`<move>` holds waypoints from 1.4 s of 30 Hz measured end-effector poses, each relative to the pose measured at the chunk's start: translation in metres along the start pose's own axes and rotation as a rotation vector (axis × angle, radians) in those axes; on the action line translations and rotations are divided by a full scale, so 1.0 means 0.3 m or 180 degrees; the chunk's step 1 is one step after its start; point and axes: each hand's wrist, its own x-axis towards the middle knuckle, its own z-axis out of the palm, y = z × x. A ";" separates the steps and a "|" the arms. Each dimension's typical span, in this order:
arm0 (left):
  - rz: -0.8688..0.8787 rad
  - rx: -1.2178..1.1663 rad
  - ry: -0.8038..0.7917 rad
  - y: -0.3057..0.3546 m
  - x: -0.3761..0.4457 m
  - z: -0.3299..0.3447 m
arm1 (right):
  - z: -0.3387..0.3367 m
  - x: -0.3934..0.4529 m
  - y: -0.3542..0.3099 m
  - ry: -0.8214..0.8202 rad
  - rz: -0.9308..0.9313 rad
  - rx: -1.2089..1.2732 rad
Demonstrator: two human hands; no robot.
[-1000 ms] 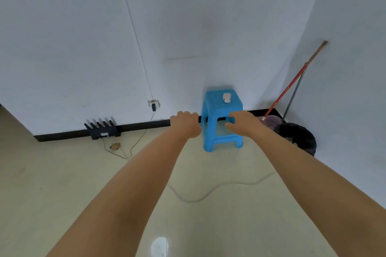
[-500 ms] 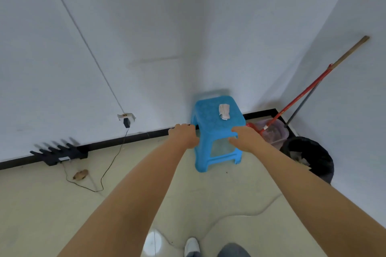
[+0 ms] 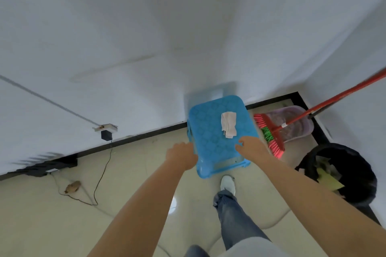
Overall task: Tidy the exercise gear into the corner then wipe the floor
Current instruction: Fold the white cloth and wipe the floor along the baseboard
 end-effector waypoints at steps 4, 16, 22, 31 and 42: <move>-0.0058 -0.0108 -0.0192 0.043 0.207 -0.016 | -0.016 0.224 0.017 -0.0135 0.0252 0.0179; -0.0352 -0.0338 -0.0627 0.079 0.634 0.099 | 0.166 0.661 -0.021 0.0158 0.0788 0.0196; -0.0519 -0.0623 -0.0754 0.110 0.709 0.151 | 0.220 0.710 0.035 0.0336 0.0627 0.0493; -0.0563 -0.0903 -0.0804 0.173 0.739 0.131 | 0.129 0.632 0.175 0.0060 0.0467 0.1498; 0.0447 0.0280 -0.0387 0.341 0.612 -0.029 | -0.039 0.341 0.239 0.0440 0.0933 0.1189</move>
